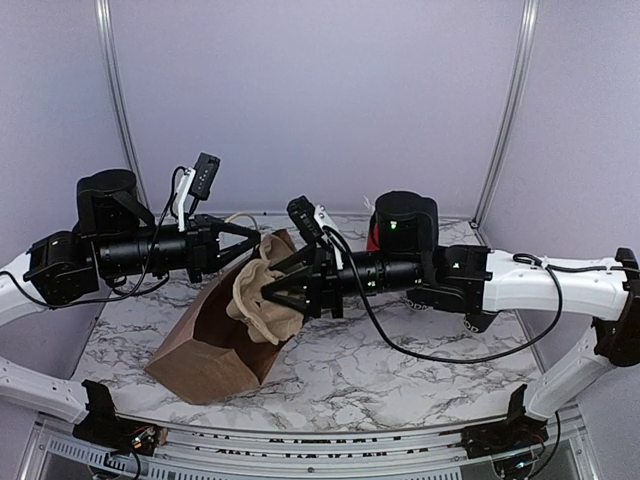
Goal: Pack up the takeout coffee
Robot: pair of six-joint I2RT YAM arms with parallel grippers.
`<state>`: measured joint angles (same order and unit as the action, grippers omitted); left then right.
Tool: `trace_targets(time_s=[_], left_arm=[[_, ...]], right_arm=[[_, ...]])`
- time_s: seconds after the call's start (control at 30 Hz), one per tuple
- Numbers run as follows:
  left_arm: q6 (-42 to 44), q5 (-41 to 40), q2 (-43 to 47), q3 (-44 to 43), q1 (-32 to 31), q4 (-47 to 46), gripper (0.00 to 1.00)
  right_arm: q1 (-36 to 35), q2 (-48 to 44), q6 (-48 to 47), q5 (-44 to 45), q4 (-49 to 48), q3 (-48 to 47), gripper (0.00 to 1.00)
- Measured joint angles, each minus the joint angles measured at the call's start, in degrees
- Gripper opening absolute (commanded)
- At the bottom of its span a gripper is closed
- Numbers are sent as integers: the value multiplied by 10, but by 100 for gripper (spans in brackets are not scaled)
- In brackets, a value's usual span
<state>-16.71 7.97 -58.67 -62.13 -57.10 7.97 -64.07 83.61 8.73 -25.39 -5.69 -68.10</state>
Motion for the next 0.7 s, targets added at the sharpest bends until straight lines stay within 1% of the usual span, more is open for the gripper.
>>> trace_targets(time_s=[0.23, 0.37, 0.57, 0.7], left_arm=[[0, 41, 6, 0, -4, -4, 0], [0, 56, 6, 0, -9, -8, 0], [-3, 79, 2, 0, -17, -25, 0], [-5, 91, -3, 0, -28, -34, 0]], right_arm=[[11, 0, 0, 0, -1, 39, 45], [2, 1, -3, 25, 7, 58, 45], [-30, 7, -11, 108, 18, 62, 45], [-31, 7, -15, 181, 18, 66, 45]])
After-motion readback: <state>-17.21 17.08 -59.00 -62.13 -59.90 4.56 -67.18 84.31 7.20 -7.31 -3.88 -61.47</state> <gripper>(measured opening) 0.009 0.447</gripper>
